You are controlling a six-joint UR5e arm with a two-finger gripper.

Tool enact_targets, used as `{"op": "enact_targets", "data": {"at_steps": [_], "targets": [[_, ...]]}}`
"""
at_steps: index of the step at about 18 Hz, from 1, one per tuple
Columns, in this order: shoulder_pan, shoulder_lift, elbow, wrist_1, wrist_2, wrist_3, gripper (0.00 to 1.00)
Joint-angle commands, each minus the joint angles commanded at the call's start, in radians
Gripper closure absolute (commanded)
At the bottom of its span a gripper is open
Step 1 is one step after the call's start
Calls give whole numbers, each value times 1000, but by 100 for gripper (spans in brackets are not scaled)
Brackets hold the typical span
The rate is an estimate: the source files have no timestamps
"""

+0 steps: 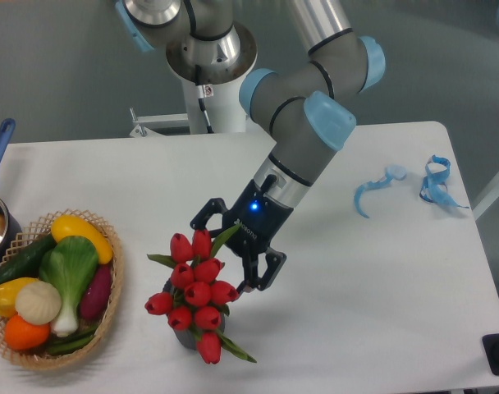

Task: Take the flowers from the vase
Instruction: 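Lower the gripper around the tulip stems and close it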

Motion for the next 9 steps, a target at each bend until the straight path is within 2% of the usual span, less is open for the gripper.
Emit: {"op": "enact_targets", "data": {"at_steps": [9], "targets": [[-21,-40,34,18,14,2,0]]}}
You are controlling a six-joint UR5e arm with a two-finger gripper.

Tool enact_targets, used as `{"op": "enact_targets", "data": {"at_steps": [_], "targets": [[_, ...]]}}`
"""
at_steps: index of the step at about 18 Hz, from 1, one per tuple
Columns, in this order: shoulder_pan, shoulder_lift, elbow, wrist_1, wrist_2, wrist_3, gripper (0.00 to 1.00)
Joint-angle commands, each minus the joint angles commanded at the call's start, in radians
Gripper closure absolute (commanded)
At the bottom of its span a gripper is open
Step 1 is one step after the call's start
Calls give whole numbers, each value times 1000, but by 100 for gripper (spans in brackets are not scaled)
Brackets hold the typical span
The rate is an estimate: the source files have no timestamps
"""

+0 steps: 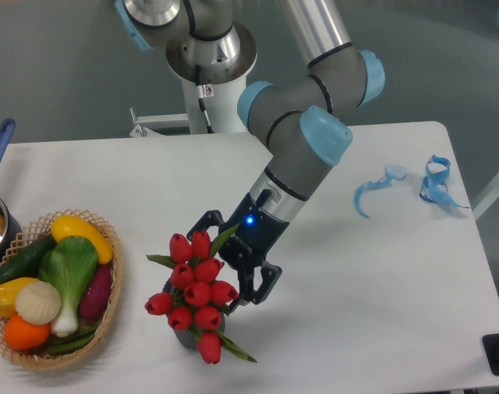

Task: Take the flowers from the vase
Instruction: 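Lower the gripper around the tulip stems and close it, then lift the gripped tulip bouquet straight up out of the grey vase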

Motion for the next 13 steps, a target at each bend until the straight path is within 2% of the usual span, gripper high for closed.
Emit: {"op": "enact_targets", "data": {"at_steps": [3,7,8,11,13], "targets": [[-17,-25,23,15,0,0,0],[-28,-29,22,15,-2,-2,0],[-28,-29,22,17,-2,-2,4],[-26,-26,22,17,-2,-3,28],[-26,-20,15,17,-2,-3,36]]}}
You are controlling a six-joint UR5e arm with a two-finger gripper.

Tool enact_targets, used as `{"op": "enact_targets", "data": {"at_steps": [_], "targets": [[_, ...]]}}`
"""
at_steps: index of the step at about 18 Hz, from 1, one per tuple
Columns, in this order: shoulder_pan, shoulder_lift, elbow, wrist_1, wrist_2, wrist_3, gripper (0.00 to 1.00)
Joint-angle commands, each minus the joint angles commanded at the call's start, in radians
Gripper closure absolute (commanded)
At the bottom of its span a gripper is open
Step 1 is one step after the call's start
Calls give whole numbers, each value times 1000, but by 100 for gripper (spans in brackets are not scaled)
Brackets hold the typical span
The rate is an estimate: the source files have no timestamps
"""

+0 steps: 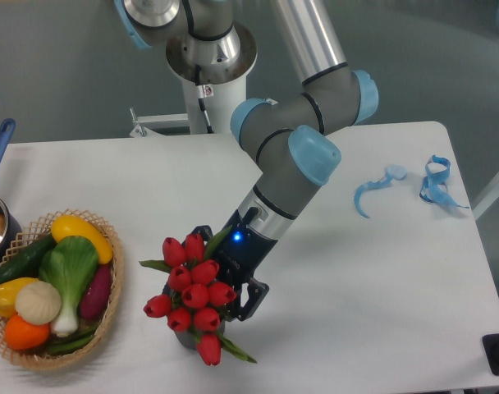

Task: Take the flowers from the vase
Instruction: 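Lift the gripped tulip bouquet straight up out of the grey vase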

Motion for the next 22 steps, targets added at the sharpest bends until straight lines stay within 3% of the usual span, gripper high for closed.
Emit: {"op": "enact_targets", "data": {"at_steps": [5,16,22], "targets": [[3,9,-8,-2,-3,-2,61],[12,61,-12,-3,-23,-46,61],[51,124,0,-3,-163,-142,61]]}}
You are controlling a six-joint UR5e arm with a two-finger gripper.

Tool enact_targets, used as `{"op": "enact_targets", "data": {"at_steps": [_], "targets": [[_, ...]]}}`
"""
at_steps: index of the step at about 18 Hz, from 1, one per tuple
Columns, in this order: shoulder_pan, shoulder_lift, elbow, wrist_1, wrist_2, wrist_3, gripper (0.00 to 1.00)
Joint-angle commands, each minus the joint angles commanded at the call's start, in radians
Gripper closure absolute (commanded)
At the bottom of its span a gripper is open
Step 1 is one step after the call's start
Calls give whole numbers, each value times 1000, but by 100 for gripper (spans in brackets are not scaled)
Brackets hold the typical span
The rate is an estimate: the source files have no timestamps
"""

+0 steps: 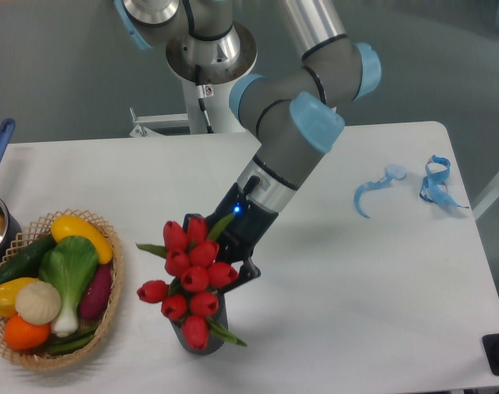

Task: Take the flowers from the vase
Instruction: 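Lift the gripped tulip bouquet straight up out of the grey vase, then carry the tulip bouquet away from the vase toward the blue ribbon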

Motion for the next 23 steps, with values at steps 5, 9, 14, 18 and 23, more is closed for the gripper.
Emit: {"op": "enact_targets", "data": {"at_steps": [5,9,14,18,23], "targets": [[32,54,35,-3,0,-49,61],[45,51,116,-3,-5,-124,61],[78,52,140,-3,-6,-175,61],[110,54,152,-5,-8,-238,61],[164,35,186,-5,-3,-235,61]]}}
